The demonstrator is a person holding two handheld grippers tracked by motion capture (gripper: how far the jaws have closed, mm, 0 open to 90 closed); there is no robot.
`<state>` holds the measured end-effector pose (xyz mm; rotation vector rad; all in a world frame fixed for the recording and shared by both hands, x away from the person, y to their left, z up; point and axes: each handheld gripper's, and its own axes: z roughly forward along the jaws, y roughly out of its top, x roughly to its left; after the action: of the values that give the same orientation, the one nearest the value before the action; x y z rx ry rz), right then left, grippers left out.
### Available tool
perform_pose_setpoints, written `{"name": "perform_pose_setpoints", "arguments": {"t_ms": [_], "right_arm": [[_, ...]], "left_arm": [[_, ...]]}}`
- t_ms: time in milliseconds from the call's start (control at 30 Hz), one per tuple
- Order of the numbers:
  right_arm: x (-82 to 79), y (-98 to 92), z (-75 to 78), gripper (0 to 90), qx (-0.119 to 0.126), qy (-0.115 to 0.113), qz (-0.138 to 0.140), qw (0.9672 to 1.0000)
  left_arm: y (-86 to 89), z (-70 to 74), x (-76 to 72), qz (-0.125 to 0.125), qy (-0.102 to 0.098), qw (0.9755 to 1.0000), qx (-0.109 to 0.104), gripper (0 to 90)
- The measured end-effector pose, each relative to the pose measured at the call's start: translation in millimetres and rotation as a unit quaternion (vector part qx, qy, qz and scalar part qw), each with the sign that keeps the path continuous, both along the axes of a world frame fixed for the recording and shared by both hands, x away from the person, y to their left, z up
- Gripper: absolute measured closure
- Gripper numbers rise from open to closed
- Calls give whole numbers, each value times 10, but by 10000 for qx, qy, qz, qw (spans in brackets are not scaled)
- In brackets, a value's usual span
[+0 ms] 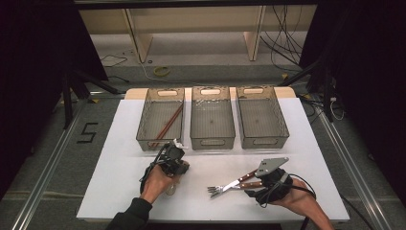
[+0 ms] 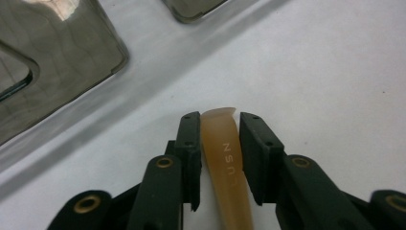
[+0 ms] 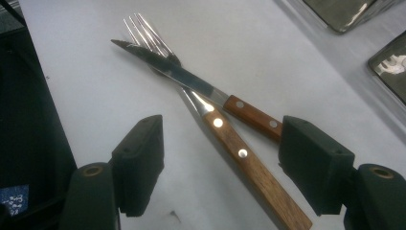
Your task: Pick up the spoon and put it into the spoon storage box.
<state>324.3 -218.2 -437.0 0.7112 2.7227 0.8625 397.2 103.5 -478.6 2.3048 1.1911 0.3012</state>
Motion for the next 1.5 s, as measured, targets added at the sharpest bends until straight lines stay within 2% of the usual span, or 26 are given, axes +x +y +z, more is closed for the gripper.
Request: {"name": "perform_pose_setpoints", "arguments": {"t_ms": [100, 167, 433, 633, 733, 900, 967, 1033, 1100, 1267, 1467, 1500], "right_arm": [[-5, 3, 4, 334, 3, 0, 11, 10000], [-3, -3, 7, 334, 26, 3, 6, 10000], [-8, -9, 16, 334, 39, -9, -16, 10000], [-10, -17, 22, 335, 60, -10, -24, 10000], [-6, -23, 22, 334, 66, -17, -25, 10000], [-7, -33, 26, 335, 96, -12, -63, 9999], [-8, -35, 28, 335, 101, -13, -70, 9999], [-11, -37, 32, 334, 104, -16, -73, 9999], [-11, -42, 34, 334, 102, -29, -78, 9999], [-5, -59, 27, 335, 128, -31, -116, 9998], [-10, -69, 41, 334, 183, -61, -118, 9997], [-12, -71, 41, 334, 198, -66, -133, 9997]], "left_arm": [[-6, 8, -6, -100, 22, 9999, 13, 729], [-5, 15, -10, -207, 60, 9998, -54, 732], [27, 95, -26, -420, -70, 9990, -98, 735], [155, 229, -12, -378, -214, 9985, -319, 736], [190, 329, -12, -360, -314, 9976, -501, 735], [240, 492, 28, -387, -443, 9947, -842, 735], [253, 551, 57, -398, -519, 9936, -918, 734], [265, 608, 94, -379, -549, 9913, -1134, 734], [270, 658, 124, -400, -599, 9905, -1174, 734], [267, 797, 227, -356, -723, 9854, -1499, 733], [239, 969, 388, -343, -878, 9820, -1640, 733], [229, 1004, 416, -345, -886, 9820, -1634, 733]]}}
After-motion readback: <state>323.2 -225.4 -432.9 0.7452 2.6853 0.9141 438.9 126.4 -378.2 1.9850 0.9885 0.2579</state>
